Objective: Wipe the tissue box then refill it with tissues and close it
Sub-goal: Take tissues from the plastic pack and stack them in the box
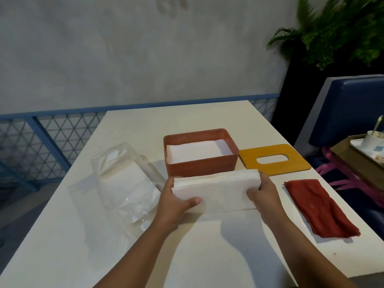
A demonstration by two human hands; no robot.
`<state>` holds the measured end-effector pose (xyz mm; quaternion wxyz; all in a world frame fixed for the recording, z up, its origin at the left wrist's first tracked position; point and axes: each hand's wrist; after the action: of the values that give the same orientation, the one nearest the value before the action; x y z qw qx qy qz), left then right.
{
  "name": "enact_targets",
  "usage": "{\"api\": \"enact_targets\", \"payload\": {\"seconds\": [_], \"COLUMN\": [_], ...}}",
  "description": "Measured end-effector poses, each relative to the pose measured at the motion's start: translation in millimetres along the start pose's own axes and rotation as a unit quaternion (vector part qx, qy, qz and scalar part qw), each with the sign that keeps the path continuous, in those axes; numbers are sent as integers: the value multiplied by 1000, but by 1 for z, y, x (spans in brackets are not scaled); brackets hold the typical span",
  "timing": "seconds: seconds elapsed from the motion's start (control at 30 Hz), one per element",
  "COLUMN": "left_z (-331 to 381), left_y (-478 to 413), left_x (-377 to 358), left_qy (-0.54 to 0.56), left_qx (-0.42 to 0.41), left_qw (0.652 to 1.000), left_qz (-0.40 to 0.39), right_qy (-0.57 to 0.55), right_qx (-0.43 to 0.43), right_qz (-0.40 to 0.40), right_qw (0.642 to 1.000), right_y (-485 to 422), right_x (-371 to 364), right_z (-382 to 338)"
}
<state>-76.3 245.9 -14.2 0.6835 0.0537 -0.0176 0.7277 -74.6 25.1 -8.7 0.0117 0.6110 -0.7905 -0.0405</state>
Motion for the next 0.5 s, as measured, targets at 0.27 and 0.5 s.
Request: {"api": "enact_targets", "payload": {"seconds": [0.27, 0.5], "left_z": [6, -3], "left_y": [5, 6], "left_x": [-12, -21], "left_qy": [-8, -31], "left_qx": [-16, 16], "left_qw": [999, 998], "left_qz": [50, 59], "right_qy": [-13, -28], "right_qx": [22, -18], "right_qz": [-16, -66], "right_qw": [1000, 997], "right_y": [-6, -9], "right_x": [-2, 10], "right_z": [-11, -4]}}
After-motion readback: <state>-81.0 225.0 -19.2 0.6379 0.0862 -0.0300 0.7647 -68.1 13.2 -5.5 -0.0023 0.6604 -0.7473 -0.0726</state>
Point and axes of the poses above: each hand's wrist, its own y-axis away from the middle knuckle, its own x-axis out of the back of the hand, z = x × y, and after that the axes turned 6 degrees about -y, right-handed
